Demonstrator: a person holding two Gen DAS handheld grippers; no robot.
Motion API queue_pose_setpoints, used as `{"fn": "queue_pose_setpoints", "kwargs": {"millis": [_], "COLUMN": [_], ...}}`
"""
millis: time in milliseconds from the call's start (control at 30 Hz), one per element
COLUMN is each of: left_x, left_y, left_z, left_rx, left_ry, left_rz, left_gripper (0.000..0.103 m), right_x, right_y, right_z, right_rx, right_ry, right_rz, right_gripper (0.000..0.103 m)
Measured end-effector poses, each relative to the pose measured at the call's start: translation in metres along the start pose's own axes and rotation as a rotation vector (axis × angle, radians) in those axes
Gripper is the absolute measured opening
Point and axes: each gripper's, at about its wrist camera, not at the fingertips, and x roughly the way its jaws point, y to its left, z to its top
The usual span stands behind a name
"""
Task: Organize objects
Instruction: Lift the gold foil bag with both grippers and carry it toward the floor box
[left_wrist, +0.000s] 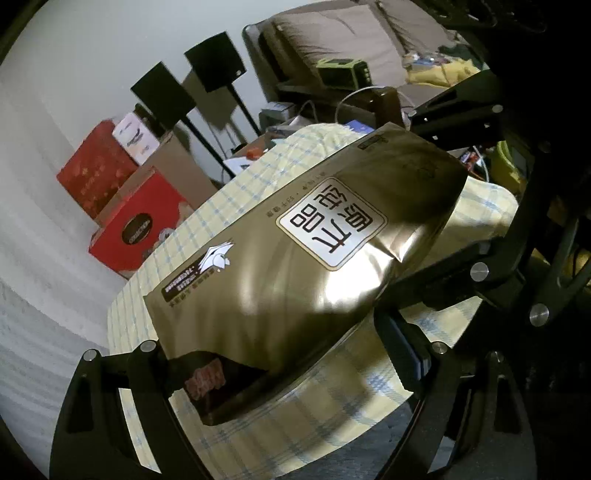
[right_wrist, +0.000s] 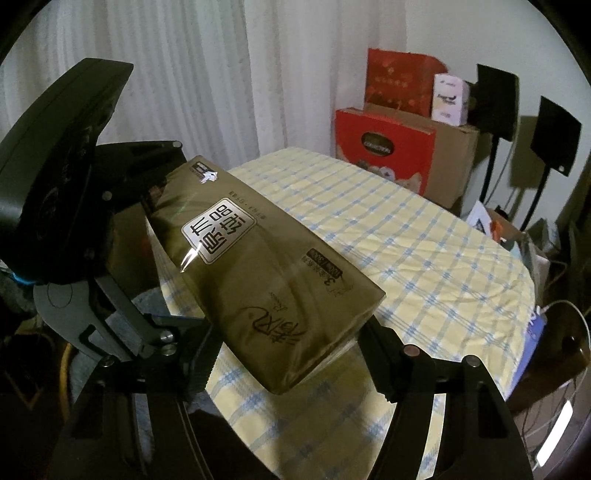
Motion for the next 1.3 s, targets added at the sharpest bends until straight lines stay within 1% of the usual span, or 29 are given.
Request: {"fn": "queue_pose_setpoints", "kwargs": {"millis": [133, 267, 567, 733, 767, 1067, 1300], "left_x": [-0.004, -0.009, -0.014, -0.01, -0.009, 0.003, 0.013], "left_y": [-0.012, -0.025, -0.053, -0.071, -0.075, -0.102, -0.122], "left_z": [0.007, 0.016, 0.039, 0.053, 0.055, 0.078, 0.108], "left_rx": [0.019, 0.046, 0.085, 0.113, 0.094, 0.131, 0.177], "left_ry": [0.0, -0.023, -0.054, -0.056, -0.045, -0.041, -0.038], "left_rz": [-0.018, -0.024, -0.05, -0.056, -0.042, -0.064, -0.079], "left_gripper": [0.087, 0.087, 0.087, 0.087, 0.087, 0.087, 0.087], "right_x": [-0.012, -0.026, -0.06, -0.073, -0.076, -0.094, -0.113], "right_y": [0.0, 0.002, -0.009, -0.018, -0.02, -0.039, -0.063], "right_z": [-0.007, -0.013, -0.033, -0.048, -0.052, -0.075, -0.092], "right_rx": [0.022, 0.024, 0.063, 0.093, 0.102, 0.145, 0.19], "right_ry": [0.001, 0.009, -0.015, -0.023, -0.025, -0.026, -0.042], "right_rz": [-0.013, -0.059, -0.117, -0.144, -0.147, -0.18, -0.21], "right_gripper": [0.071, 0.071, 0.07, 0.07, 0.07, 0.07, 0.07]}}
